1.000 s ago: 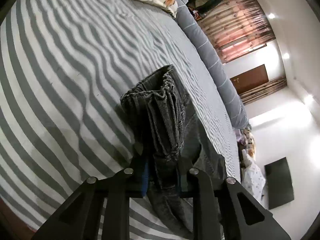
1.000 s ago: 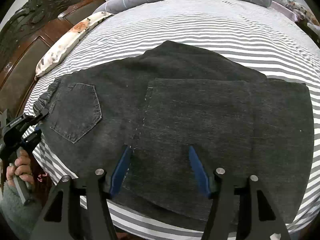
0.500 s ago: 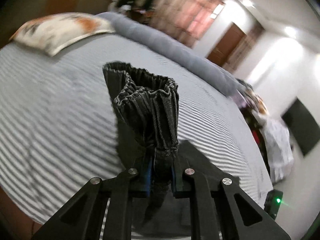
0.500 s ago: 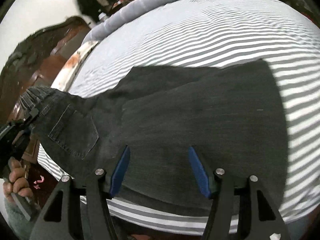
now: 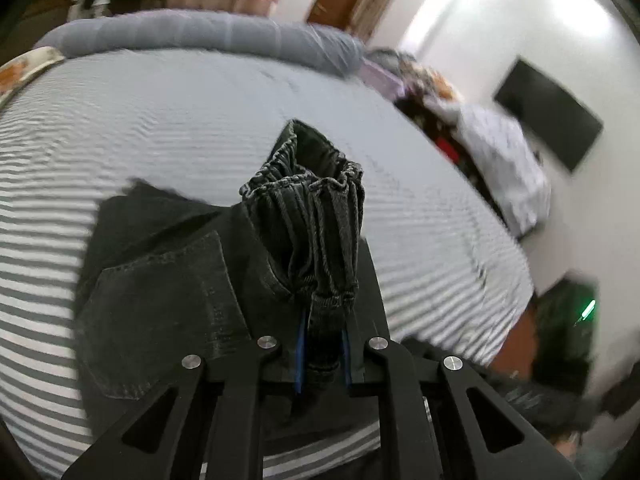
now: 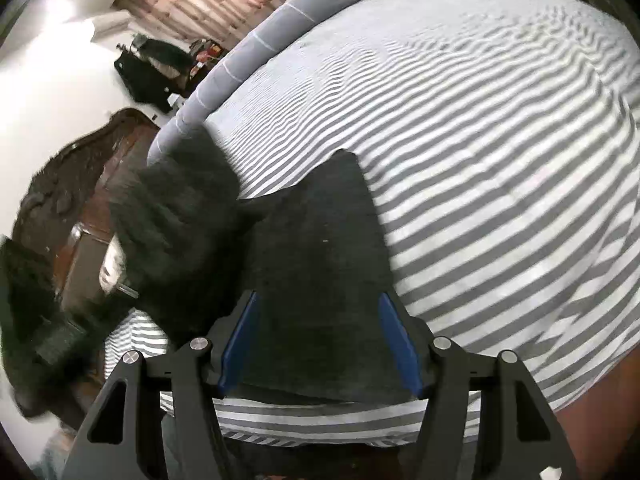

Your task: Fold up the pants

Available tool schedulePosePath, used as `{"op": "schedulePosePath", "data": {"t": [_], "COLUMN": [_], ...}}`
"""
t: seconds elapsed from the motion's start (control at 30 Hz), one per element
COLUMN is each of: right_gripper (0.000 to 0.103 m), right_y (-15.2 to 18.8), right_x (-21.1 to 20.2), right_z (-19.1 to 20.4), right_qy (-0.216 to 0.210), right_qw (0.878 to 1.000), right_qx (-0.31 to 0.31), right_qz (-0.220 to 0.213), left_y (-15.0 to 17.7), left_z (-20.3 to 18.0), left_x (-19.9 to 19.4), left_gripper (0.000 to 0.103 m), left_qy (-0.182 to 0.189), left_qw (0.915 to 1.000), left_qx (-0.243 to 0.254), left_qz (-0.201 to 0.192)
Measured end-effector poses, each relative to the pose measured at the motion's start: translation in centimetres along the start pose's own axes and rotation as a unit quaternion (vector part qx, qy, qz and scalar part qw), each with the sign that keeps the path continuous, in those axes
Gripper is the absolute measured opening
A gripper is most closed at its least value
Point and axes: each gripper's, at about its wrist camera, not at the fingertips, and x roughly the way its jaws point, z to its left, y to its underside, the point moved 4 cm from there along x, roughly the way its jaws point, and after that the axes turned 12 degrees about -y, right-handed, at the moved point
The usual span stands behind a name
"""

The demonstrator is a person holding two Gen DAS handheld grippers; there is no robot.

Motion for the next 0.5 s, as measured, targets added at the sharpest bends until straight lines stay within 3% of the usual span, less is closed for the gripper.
{"op": "schedulePosePath", "data": {"t": [0.1,0.27,0.33,0.4,0.5], "right_gripper": [0.060,0.061,0.061,0.063,0.073], "right_y": [0.1,0.0,-0.3,-0.3,-0.6], "right_x": [0.0,0.9,1.5,1.9,3.0], "right_z": [-1.1,-1.8,-1.7,-1.4,-0.7], "right_qy": [-0.023,-0.091,-0.126,-0.159,-0.191], "right_qw": [1.000,0.994,0.989,0.983,0.977], "right_qx": [0.019,0.052,0.068,0.083,0.091], "right_qz": [0.006,0.018,0.023,0.026,0.035], "left_y": [2.7,4.5,4.5,4.4,4.7], "left_z": [-1.9,-2.8,-2.8,-2.6,-2.5], "left_x": [3.3,4.1,4.0,3.1,1.8], "left_gripper": [0.013,0.020,0.030,0.051,0.056], "left_qy": [-0.017,-0.041,-0.022,-0.004,-0.009], "left_qw": [0.9990,0.9954,0.9958,0.9961,0.9949], "left_qx": [0.028,0.083,0.081,0.079,0.096], "left_qz": [0.031,0.023,0.036,0.041,0.029]}}
